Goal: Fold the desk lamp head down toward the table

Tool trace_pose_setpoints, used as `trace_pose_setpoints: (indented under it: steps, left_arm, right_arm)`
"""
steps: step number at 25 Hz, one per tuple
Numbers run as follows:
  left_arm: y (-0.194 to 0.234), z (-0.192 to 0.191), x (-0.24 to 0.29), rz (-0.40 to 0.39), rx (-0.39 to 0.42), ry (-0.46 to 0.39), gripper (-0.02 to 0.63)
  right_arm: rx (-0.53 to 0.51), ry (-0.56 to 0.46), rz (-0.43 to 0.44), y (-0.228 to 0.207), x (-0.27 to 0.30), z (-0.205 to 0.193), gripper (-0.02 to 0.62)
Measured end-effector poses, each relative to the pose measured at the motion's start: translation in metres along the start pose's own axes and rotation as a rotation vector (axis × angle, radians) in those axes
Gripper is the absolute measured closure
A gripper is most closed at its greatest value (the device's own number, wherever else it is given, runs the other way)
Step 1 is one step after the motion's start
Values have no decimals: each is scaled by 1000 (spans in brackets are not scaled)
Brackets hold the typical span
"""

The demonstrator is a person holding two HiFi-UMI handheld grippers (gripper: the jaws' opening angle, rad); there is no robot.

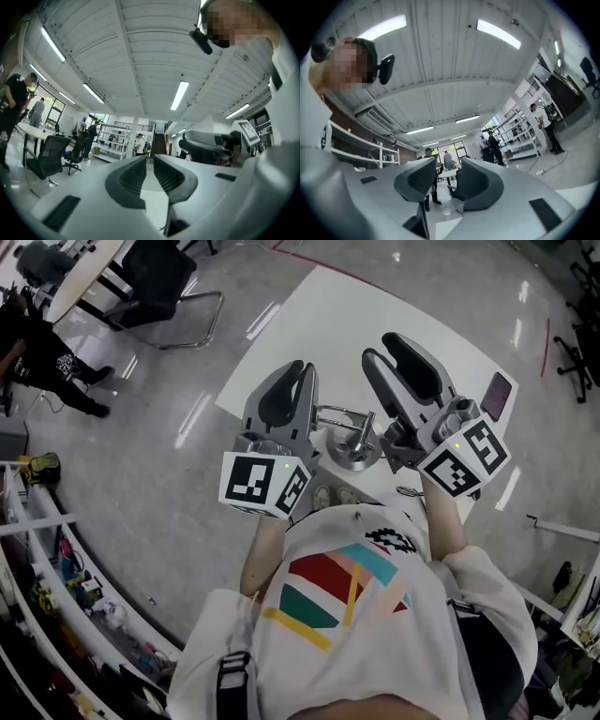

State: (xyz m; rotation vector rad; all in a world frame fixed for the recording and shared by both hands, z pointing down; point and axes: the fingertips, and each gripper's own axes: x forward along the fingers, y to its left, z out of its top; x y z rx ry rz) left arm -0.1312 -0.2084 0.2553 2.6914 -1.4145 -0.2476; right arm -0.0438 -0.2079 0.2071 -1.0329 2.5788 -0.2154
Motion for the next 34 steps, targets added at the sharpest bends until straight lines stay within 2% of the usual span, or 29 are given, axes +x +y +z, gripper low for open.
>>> trace_pose_setpoints:
  steps: [2, 5, 9, 11, 15, 28, 34]
  left_arm:
    - [-7, 11, -1, -12, 21, -33, 512]
    - [-13, 17, -2, 8, 77, -51, 512]
    - [-16, 22, -6, 18, 86, -64, 512]
    - [-15, 26, -11, 27, 93, -71, 512]
    - [-12, 30, -15, 35, 83, -75, 512]
    - [-19, 20, -14, 9, 78, -61, 512]
    - [-10, 23, -20, 19, 68, -55, 512]
  right_arm:
    - [-53, -1, 11, 10, -5, -2, 422]
    - [-46, 7, -14, 7, -11, -9, 422]
    - [-94, 26, -64, 4, -16, -13, 422]
    - [-116, 19, -84, 5, -18, -11, 490]
    - [-95, 24, -83, 7, -16, -11, 495]
    - [-144, 60, -106, 4, -23, -22, 495]
    - [-70, 40, -71, 13, -15, -20, 495]
